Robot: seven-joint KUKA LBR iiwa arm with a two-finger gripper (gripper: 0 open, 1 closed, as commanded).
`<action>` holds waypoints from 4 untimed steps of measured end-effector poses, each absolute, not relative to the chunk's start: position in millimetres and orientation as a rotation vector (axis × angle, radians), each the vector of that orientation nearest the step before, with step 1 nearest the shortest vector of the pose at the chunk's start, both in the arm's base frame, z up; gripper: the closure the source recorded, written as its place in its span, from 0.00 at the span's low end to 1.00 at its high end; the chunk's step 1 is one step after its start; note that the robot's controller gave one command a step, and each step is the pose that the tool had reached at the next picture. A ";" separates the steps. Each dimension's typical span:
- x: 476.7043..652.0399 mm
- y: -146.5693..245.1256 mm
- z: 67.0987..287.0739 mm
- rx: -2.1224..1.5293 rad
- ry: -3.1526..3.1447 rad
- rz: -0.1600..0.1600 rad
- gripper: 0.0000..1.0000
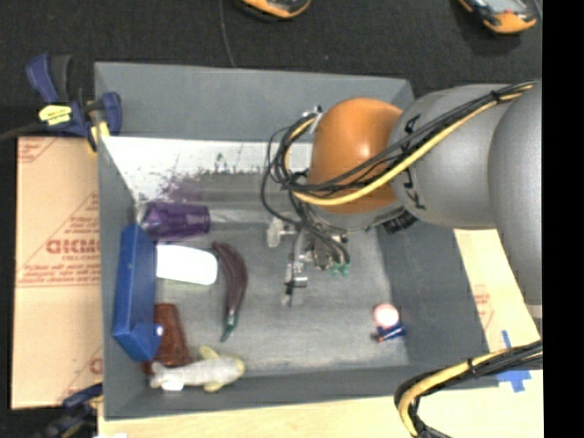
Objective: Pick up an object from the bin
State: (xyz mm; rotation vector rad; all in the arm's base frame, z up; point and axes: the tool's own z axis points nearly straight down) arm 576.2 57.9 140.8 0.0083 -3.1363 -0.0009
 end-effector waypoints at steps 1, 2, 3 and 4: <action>578.2 57.7 145.5 0.006 -3.144 -0.002 0.00; 576.7 88.3 95.3 0.552 -3.100 0.001 0.00; 569.3 103.5 110.2 0.835 -3.032 0.001 0.00; 561.2 145.8 105.5 1.315 -2.863 0.003 0.00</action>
Offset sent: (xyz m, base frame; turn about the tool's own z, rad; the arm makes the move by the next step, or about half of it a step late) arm -0.0032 0.0456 -0.0708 -0.5018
